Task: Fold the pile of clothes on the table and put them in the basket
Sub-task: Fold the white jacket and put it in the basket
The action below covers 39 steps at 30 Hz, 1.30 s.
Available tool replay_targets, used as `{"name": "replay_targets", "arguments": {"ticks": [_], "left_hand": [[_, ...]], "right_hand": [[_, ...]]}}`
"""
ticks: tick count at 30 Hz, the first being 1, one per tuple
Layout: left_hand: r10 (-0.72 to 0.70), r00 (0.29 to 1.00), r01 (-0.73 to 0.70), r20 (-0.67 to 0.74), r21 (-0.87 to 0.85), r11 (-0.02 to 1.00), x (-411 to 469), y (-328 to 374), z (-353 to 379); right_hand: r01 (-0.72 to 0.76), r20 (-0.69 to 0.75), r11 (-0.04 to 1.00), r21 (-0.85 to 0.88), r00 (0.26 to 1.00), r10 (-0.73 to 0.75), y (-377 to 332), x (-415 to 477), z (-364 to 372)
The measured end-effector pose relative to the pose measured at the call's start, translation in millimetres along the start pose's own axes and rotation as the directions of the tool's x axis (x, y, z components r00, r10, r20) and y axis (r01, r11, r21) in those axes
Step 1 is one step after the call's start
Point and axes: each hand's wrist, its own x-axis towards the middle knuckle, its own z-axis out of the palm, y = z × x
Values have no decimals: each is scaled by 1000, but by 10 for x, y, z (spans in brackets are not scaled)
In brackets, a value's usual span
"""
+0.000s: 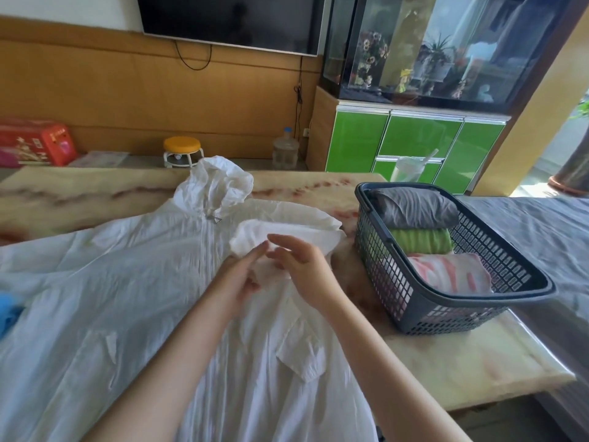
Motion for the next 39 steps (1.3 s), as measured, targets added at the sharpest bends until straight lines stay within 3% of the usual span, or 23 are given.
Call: {"name": "replay_targets", "arguments": {"ticks": [2,4,9,13,18,24,25,27,28,30,34,36,39], "left_hand": [[-43,990,14,-135,-207,978,162,35,-297],[-60,970,-4,-236,-265,964,275,93,-590],[83,911,-117,-405,-60,991,553,374,-1128],[198,870,-197,-452,51,979,800,668,-1297],[328,789,-213,-519,269,939,1096,781,-1511],[360,752,-157,-553,381,911,1474,831,-1844],[355,757,-125,-548,412,903,1532,827,-1889],[367,769,-82,-524,488,869,1661,783,-1977],[378,773,-71,-509,522,850,1716,740,-2020],[386,759,-24,-525,570,821,1775,663,-2095],[474,714,88,-514,739,669,1758,623,-2197],[574,688,140,-445,857,496,1726,621,-2206],[741,656,147,-141,987,58,1700,522,-2142]], "right_hand": [[27,-73,999,-27,997,-29,191,54,-41],[-3,-165,991,-134,986,-19,428,91,-132],[-137,-175,916,-377,982,75,979,321,-273],[-122,-107,711,-692,992,66,1206,667,-325],[-208,-273,521,-827,961,-50,1261,1160,-355],[-1,-102,360,-933,960,-261,1472,1356,-638],[-5,-76,302,-953,972,-224,1493,1346,-697],[32,36,152,-988,999,24,1527,1310,-739],[43,66,144,-989,986,154,1551,1309,-738],[41,109,249,-968,959,263,1502,1332,-682],[53,169,587,-808,975,145,1302,1613,-600],[77,233,725,-684,965,117,1263,1789,-452],[93,213,598,-796,968,134,1465,1985,-182]]}}
